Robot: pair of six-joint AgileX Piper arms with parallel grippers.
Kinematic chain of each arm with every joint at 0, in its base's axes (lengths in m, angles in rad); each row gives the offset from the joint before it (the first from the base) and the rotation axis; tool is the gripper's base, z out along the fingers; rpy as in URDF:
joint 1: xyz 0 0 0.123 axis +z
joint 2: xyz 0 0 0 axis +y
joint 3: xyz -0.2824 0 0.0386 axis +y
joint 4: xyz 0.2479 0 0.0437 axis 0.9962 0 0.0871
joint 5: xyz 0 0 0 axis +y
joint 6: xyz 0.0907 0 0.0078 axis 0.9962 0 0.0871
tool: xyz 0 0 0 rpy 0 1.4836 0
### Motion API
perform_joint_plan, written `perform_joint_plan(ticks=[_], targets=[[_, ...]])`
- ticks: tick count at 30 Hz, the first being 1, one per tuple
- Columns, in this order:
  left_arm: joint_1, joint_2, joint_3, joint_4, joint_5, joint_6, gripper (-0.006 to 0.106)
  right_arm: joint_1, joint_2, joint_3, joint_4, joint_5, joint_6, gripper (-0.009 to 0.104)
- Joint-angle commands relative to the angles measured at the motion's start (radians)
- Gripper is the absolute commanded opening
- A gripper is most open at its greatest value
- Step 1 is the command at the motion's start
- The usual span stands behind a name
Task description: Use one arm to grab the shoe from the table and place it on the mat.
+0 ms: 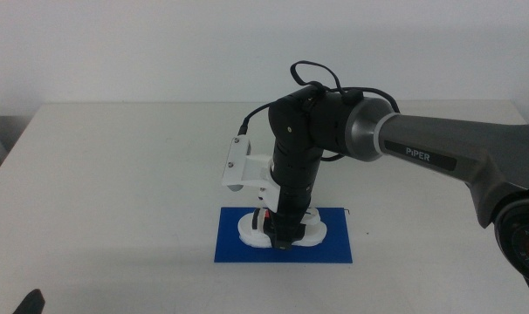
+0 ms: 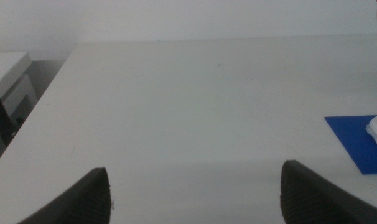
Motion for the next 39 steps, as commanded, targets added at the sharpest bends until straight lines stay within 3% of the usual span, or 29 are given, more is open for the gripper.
perform_joint_plan(ticks=[1,5,10,14,20,25,29,37,39], targets=[[-0.004,-0.013,0.007,-0.008,-0.080,-0.004,0.094,-0.009,-0.063,-0.032,-0.009,-0.018,-0.010,0.036],[-0.004,-0.013,0.007,-0.008,-0.080,-0.004,0.094,-0.009,-0.063,-0.032,-0.016,-0.019,-0.014,0.043],[-0.004,-0.013,0.007,-0.008,-0.080,-0.004,0.094,-0.009,-0.063,-0.032,-0.016,-0.021,-0.013,0.076],[-0.004,-0.013,0.007,-0.008,-0.080,-0.004,0.094,-0.009,-0.097,-0.032,-0.013,-0.007,-0.006,0.092],[-0.004,-0.013,0.007,-0.008,-0.080,-0.004,0.094,-0.056,-0.300,-0.032,-0.017,0.021,0.135,0.092],[-0.004,-0.013,0.007,-0.008,-0.080,-0.004,0.094,-0.152,-0.467,-0.028,-0.065,0.145,0.277,0.092],[-0.004,-0.013,0.007,-0.008,-0.080,-0.004,0.094,-0.261,-0.553,-0.021,-0.045,0.257,0.383,0.092],[-0.004,-0.013,0.007,-0.008,-0.080,-0.004,0.094,-0.501,-0.907,0.327,-0.039,0.049,0.471,0.092],[-0.004,-0.013,0.007,-0.008,-0.080,-0.004,0.094,-0.557,-1.005,0.446,-0.005,-0.018,0.474,0.092]])
